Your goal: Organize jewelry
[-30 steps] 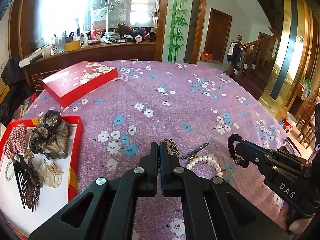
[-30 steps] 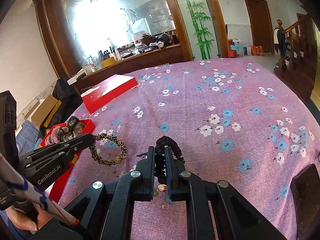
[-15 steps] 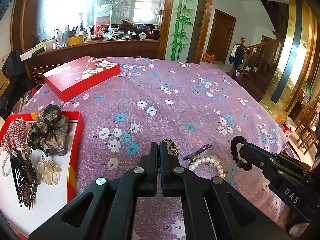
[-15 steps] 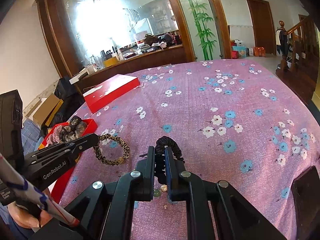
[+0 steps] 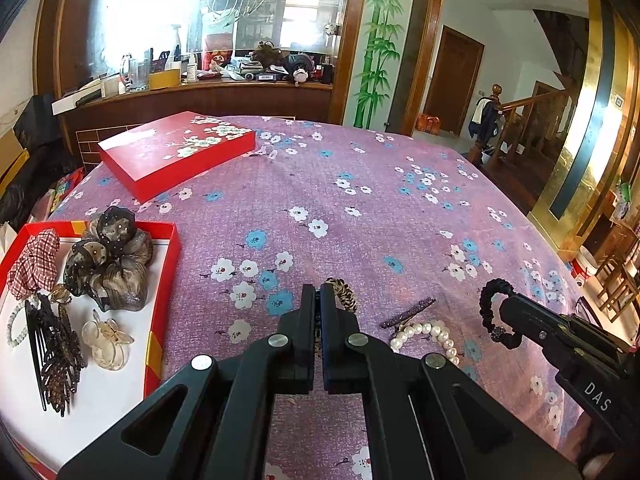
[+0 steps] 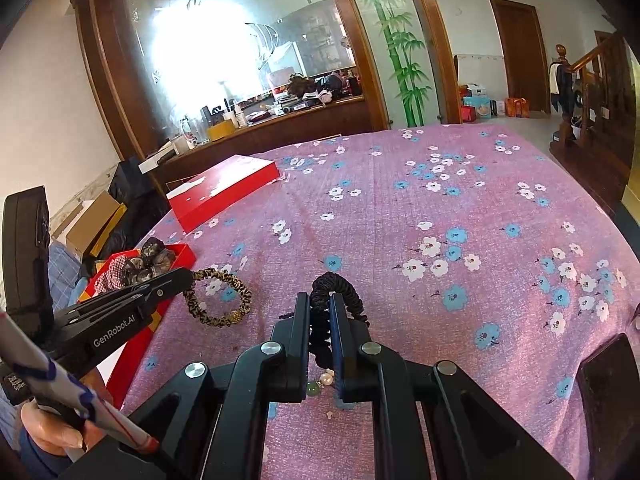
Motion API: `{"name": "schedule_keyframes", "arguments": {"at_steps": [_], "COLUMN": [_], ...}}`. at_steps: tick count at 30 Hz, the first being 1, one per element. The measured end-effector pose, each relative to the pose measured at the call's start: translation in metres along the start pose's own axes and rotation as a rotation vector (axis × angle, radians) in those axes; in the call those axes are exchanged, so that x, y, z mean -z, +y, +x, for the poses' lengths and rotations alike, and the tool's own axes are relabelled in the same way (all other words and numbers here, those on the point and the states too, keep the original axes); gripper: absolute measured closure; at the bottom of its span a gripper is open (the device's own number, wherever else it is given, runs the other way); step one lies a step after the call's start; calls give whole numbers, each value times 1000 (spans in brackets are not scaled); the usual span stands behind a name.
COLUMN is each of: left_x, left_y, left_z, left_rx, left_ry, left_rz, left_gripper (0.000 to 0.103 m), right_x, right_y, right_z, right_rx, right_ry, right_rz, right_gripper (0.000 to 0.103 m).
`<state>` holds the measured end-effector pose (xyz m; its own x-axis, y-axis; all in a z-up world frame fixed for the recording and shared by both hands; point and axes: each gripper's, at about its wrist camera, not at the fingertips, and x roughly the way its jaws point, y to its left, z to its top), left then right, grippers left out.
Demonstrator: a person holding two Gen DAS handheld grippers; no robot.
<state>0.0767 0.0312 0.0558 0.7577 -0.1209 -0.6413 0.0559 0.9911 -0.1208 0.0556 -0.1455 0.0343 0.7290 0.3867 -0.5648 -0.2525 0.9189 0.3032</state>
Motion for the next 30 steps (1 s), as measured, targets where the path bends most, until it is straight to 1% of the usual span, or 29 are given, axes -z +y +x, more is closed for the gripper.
{"name": "schedule_keyframes", "arguments": {"at_steps": [13, 19, 27, 30], "left_x": [1, 1, -1, -1], "left_y": [0, -4, -2, -1], "left_z": [1, 3, 3, 2], "left_rx": [0, -17, -26, -24], "left_ry": [10, 12, 3, -3], "left_rz": [6, 18, 14, 12], "left_gripper": [101, 101, 101, 101], "right_x": [-1, -2, -4, -4], "right_y": [-2, -4, -14, -18], "right_z": [-1, -2, -5, -5], "right_rx": [8, 7, 9, -4], "right_ry": [1, -5, -12, -7], "right_rz": [5, 7, 52, 75], "right_gripper": [93, 93, 93, 93]}}
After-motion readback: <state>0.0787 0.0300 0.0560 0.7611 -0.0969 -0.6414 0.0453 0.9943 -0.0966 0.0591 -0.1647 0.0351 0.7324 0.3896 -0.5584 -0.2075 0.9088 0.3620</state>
